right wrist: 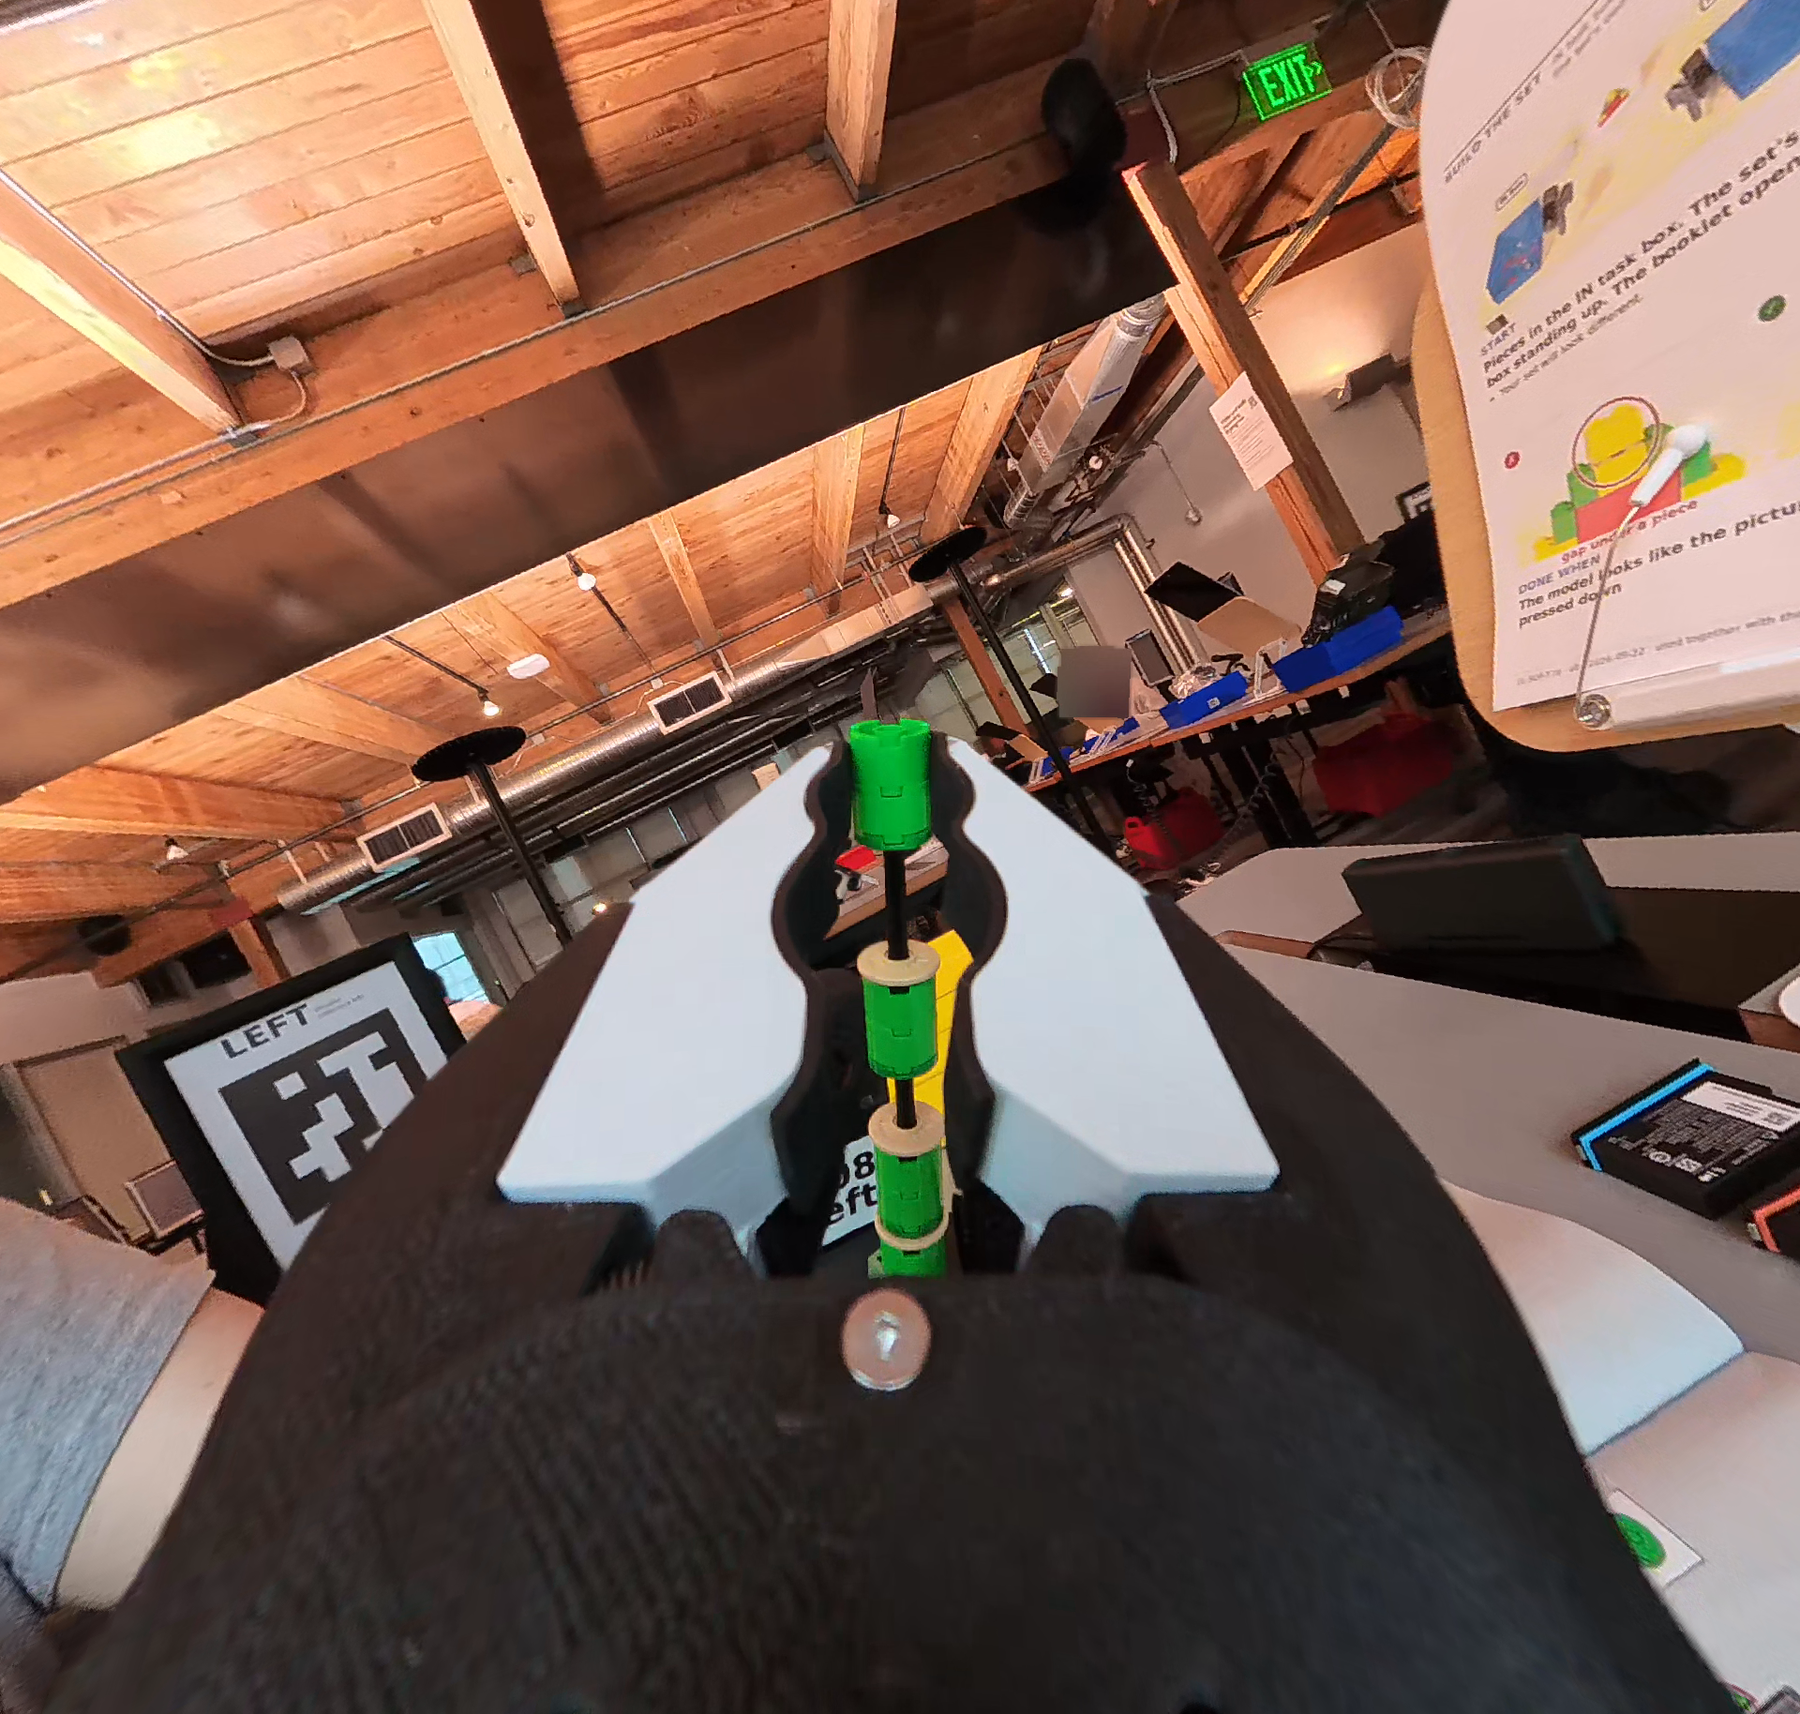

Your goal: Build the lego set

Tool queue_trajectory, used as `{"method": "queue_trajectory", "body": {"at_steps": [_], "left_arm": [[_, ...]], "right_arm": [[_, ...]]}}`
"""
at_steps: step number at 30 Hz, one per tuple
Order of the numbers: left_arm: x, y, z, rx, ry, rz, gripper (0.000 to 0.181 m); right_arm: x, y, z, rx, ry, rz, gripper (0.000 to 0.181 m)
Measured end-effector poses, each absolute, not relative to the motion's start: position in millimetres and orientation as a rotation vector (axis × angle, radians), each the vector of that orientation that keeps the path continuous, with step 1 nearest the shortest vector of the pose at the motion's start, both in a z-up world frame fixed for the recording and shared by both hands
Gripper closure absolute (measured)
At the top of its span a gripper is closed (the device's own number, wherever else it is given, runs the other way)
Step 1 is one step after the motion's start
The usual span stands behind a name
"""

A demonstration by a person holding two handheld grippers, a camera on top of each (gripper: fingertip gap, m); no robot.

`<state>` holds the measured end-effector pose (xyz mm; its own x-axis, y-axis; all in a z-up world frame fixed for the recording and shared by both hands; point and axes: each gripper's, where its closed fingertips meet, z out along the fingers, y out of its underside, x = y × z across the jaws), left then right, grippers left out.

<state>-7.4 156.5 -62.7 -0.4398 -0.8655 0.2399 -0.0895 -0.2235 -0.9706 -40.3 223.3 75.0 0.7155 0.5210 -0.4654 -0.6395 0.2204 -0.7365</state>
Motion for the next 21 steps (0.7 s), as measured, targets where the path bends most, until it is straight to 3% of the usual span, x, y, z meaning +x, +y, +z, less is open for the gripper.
{"method": "queue_trajectory", "body": {"at_steps": [14,21], "left_arm": [[-23,150,-23,-1.02,1.451,-1.671,0.181],[-22,153,-51,-1.109,1.388,-1.636,0.181]], "right_arm": [[-70,201,116,-1.036,-0.029,0.769,0.167],[-73,212,91,-1.078,-0.028,0.854,0.167]]}}
